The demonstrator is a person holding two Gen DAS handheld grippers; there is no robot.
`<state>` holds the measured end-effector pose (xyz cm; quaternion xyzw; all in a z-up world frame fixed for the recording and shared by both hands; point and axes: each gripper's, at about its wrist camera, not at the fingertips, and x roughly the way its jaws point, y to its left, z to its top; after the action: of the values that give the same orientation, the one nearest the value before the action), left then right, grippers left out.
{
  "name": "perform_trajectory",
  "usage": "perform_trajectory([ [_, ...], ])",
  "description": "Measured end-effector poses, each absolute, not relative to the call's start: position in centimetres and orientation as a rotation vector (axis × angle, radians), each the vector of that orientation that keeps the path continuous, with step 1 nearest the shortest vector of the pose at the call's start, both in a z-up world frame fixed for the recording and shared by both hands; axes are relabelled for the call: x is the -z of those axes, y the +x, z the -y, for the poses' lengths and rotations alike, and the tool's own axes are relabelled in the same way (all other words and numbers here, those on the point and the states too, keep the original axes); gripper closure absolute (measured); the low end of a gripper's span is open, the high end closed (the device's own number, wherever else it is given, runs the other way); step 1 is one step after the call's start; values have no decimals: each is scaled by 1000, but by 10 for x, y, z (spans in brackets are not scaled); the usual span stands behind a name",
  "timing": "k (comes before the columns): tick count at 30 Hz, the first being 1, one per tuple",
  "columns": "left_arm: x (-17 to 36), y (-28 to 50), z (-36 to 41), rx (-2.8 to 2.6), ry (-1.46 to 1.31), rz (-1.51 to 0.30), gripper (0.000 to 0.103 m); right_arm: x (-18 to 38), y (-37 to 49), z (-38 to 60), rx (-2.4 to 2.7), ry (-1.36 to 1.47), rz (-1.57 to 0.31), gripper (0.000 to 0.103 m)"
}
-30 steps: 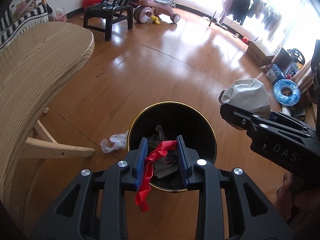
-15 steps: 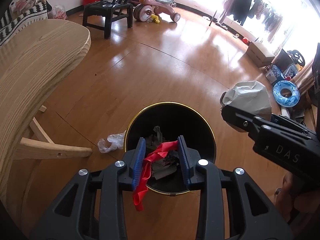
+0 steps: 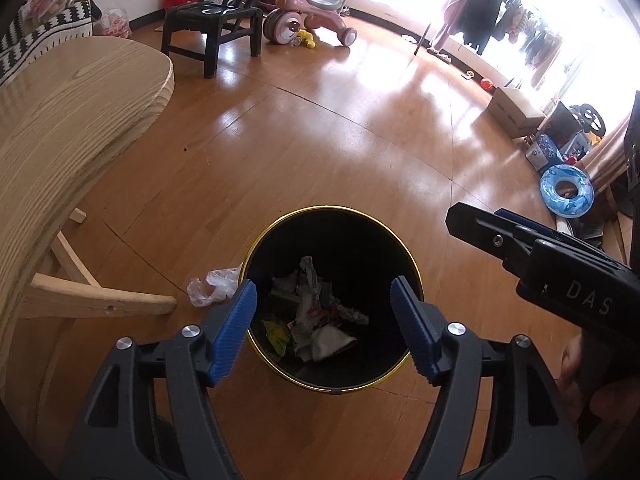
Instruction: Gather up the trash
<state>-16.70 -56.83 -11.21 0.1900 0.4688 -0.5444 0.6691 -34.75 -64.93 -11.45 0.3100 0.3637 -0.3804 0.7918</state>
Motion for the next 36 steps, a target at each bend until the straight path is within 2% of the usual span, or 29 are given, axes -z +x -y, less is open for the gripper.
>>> perform_trajectory([
  [8,92,-159,556,1187,399,-1035,20,94,-346,651,830,647,-745,27],
  [15,24,-98,500,1057,348,-928,16,38,-301,635,774,567,-666,20],
  [19,-25,-30,421,920,271,-854,12,7,-243,600,655,524,-641,20],
  [23,-50,23,323,765,240,-803,12,-23,-165,535,486,448,-631,18],
  [31,-48,93,92,343,104,-797,12,-34,-12,358,121,316,-692,17],
  [36,-32,107,-10,158,17,-812,12,-22,46,264,-17,220,-738,17],
])
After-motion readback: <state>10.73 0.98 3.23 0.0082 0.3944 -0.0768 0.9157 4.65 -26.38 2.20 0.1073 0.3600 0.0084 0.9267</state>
